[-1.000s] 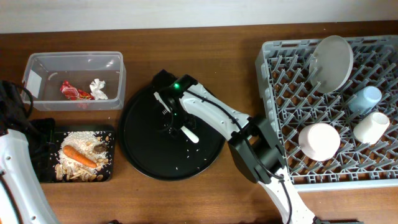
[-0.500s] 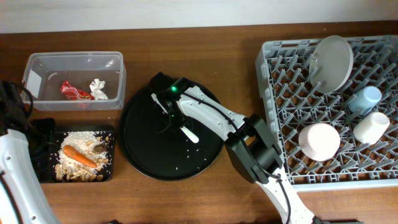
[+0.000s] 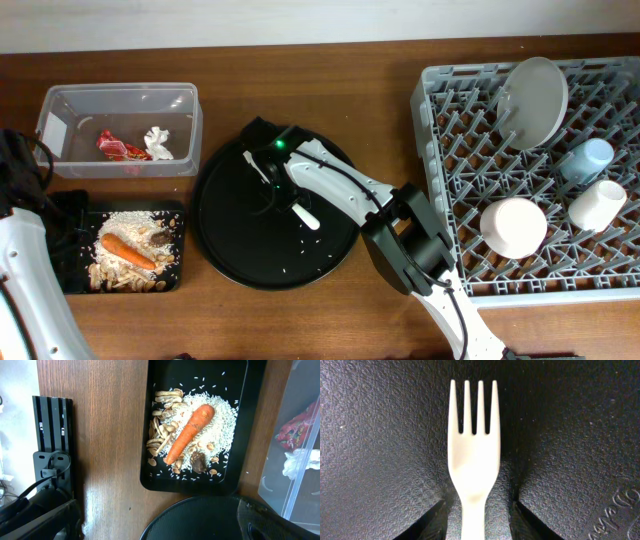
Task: Sort waste into correct bins and load items into the dishwasher rack
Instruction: 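Move the right gripper to the white fork and grasp it, then carry the fork to the rack and insert it upright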
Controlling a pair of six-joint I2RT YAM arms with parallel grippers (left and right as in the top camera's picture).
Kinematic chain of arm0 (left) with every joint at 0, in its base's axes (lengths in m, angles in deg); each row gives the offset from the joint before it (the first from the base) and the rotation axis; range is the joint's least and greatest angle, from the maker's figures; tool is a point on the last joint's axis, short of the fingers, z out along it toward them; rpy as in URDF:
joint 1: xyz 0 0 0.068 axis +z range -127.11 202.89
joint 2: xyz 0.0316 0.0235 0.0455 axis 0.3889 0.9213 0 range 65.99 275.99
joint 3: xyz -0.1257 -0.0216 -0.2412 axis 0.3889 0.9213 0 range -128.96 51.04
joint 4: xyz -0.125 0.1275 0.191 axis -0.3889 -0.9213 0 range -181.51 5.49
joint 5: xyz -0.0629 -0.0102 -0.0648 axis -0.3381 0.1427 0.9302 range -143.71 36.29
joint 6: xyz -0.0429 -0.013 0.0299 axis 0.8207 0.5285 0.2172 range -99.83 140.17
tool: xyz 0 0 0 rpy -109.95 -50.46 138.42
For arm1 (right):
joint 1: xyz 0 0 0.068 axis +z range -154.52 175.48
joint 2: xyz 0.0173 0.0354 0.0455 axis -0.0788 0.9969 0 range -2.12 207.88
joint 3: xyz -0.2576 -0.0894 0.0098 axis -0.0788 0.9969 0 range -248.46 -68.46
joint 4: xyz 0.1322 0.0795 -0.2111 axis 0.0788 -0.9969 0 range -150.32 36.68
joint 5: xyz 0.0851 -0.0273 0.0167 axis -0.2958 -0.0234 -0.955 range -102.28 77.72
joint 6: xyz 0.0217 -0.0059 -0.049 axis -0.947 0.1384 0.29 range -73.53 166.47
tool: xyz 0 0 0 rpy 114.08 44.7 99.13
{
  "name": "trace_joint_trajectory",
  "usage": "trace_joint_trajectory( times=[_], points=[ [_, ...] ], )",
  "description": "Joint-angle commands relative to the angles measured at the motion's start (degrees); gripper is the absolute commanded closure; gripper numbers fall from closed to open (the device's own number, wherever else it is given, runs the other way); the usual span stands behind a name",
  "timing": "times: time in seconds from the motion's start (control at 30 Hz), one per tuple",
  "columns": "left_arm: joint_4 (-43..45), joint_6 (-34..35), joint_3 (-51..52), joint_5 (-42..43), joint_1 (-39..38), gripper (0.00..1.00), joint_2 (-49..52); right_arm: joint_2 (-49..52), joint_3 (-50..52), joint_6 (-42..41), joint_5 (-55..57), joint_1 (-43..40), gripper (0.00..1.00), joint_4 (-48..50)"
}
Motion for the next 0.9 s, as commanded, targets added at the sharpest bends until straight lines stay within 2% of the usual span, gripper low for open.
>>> trace_joint_trajectory(
  times=[0.0, 0.13, 0.23, 0.37, 0.53, 0.77, 0.87],
  points=[
    [0.0, 0.8, 0.2, -0.2, 0.2, 0.01, -0.4, 1.0, 1.2, 0.2, 0.7, 0.4, 0.65, 0.2],
    [0.0, 0.8, 0.2, -0.1, 0.2, 0.01, -0.4, 1.0, 1.2, 0.1, 1.0, 0.4, 0.79, 0.2],
    [0.0, 0.8, 0.2, -0.1, 0.2, 0.01, -0.4, 1.0, 1.2, 0.1, 1.0, 0.4, 0.81, 0.1],
    [0.0, 0.8, 0.2, -0.2, 0.2, 0.01, -0.4, 1.0, 1.2, 0.1, 0.9, 0.4, 0.90, -0.3],
    [0.0, 0.8, 0.2, -0.1, 0.2, 0.01, -0.4, 0.8, -1.5, 0.1, 0.9, -0.1, 0.93, -3.1],
    [0.0, 0.8, 0.2, -0.1, 0.2, 0.01, -0.4, 0.8, -12.7, -0.9, 0.9, -4.3, 0.96, -12.1],
    [0.0, 0.7, 0.2, -0.1, 0.2, 0.01, -0.4, 0.8, -24.5, -0.9, 0.9, -9.4, 0.96, -20.2]
  ],
)
